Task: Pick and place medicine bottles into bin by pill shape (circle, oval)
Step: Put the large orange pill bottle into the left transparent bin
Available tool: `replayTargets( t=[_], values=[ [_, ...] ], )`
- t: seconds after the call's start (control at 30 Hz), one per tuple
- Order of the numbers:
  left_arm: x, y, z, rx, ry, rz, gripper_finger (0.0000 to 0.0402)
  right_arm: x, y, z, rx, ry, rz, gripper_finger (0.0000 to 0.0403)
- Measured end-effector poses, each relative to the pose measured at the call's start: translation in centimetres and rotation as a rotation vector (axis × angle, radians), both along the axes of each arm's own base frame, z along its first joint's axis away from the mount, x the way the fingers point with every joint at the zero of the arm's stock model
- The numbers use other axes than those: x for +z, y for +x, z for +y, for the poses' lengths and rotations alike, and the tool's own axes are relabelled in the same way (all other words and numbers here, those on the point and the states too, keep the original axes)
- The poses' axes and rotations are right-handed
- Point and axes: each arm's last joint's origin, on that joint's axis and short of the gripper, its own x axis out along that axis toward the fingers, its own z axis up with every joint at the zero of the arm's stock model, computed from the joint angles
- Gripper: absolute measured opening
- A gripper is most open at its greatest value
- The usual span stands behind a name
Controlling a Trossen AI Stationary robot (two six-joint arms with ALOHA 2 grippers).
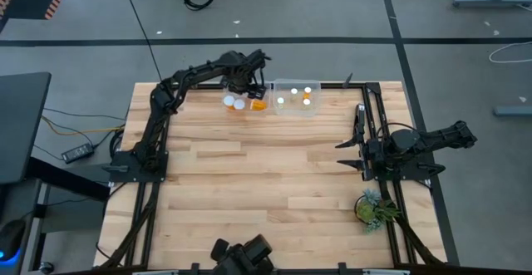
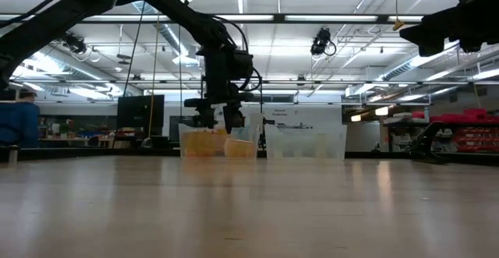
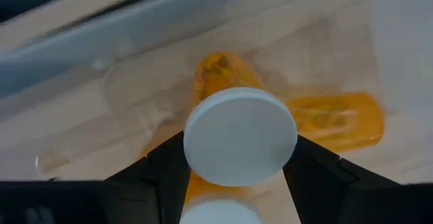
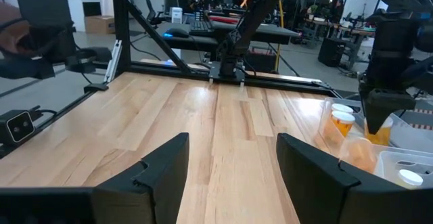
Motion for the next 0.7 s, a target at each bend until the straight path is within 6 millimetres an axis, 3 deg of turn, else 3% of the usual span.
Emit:
replayTargets(
  t=[0.4, 0.7],
  values=[
    [-0.12, -0.87, -0.19, 0.000, -0.063, 0.058, 0.0225, 0.00, 0.00, 0.00, 0.000, -0.003, 0.000, 0.0229],
    [-0.12, -0.82, -0.15, -0.023, -0.057, 0.056, 0.0265, -0.01, 0.00, 0.00, 0.000, -0.003, 0.000, 0.0229]
  ],
)
